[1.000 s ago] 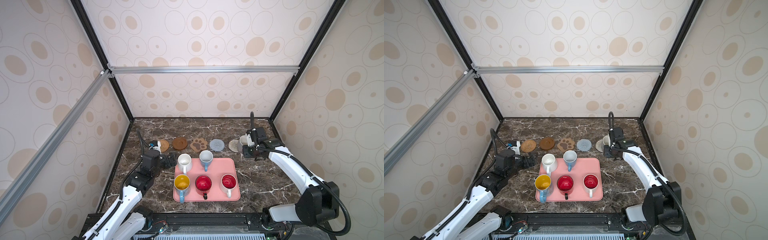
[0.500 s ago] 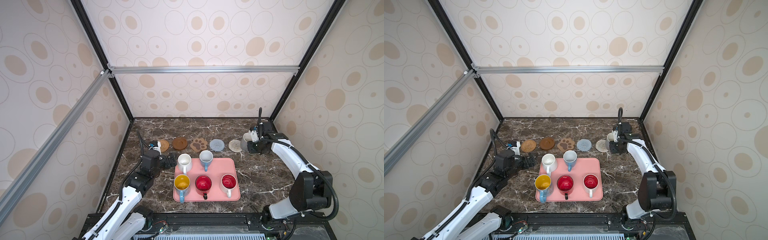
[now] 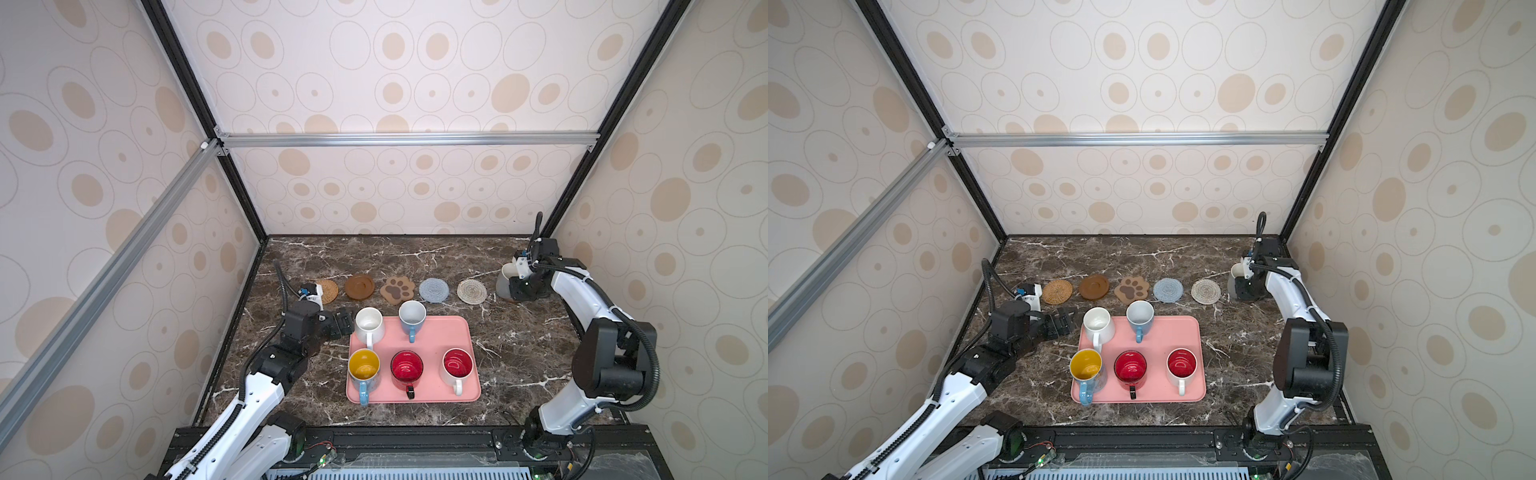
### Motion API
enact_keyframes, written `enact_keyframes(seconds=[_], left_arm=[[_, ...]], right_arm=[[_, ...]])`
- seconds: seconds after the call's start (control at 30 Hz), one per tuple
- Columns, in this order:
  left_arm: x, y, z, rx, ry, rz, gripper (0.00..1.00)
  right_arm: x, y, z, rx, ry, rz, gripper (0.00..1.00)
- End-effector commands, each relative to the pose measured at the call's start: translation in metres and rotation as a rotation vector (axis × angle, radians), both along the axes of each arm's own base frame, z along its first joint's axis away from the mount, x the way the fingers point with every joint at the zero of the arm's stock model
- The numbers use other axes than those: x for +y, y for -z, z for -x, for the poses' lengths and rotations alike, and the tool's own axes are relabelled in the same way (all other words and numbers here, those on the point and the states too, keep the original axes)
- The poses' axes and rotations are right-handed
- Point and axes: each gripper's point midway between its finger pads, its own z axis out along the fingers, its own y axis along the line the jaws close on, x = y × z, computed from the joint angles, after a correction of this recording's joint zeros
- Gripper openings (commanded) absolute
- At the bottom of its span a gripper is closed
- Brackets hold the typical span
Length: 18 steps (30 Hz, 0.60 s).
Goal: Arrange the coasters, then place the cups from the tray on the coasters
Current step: 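Lift the white mug and carry it toward the small wooden coaster, then lower the held white mug onto the small wooden coaster and open the right gripper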
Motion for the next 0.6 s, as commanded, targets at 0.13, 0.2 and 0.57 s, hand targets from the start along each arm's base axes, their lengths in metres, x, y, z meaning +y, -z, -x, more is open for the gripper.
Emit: enact_keyframes(seconds=[0.13, 0.2, 0.57], left_arm=[[-0.003, -0.009, 0.001, -0.034, 0.029, -0.011, 1.0], [-0.003, -0.009, 0.002, -0.029, 0.034, -0.02, 1.0], [-0.001, -0.011, 0.001, -0.027, 0.021, -0.017, 1.0]], right_arm=[[-0.022, -0.017, -0.019, -0.016, -0.032, 0.038, 0.1], [-0.023, -0.016, -0.022, -0.013, -0.038, 0.026, 0.11], [-0.037, 0.004, -0.026, 0.025, -0.027, 0.001, 0.11]])
